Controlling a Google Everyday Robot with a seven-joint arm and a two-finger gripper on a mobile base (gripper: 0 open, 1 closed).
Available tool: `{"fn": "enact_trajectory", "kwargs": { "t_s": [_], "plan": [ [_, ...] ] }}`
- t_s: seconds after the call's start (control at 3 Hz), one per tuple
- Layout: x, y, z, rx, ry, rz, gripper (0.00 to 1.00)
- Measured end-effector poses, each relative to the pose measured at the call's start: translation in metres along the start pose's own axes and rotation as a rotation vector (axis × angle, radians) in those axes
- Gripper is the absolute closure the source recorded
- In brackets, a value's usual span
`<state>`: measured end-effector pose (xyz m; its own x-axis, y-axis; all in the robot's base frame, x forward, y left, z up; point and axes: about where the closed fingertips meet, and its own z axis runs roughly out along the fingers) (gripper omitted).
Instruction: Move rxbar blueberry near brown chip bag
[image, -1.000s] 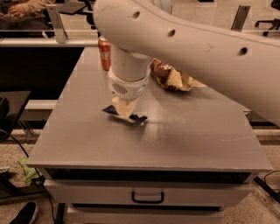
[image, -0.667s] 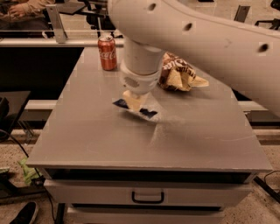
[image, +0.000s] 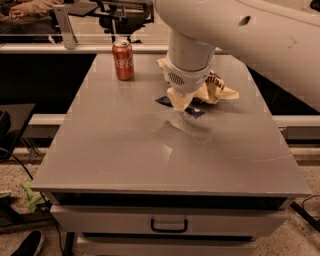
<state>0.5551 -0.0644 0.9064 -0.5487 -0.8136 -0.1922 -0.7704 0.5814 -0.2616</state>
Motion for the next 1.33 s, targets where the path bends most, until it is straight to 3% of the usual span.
{"fn": "enact_trajectory", "kwargs": {
  "t_s": [0.33,1.33],
  "plan": [
    [0.011,-0.023,0.003,0.023,0.006,0.017,0.82],
    [0.043,-0.049,0.032,-0.027,0.026,0.034,0.13]
  ]
}}
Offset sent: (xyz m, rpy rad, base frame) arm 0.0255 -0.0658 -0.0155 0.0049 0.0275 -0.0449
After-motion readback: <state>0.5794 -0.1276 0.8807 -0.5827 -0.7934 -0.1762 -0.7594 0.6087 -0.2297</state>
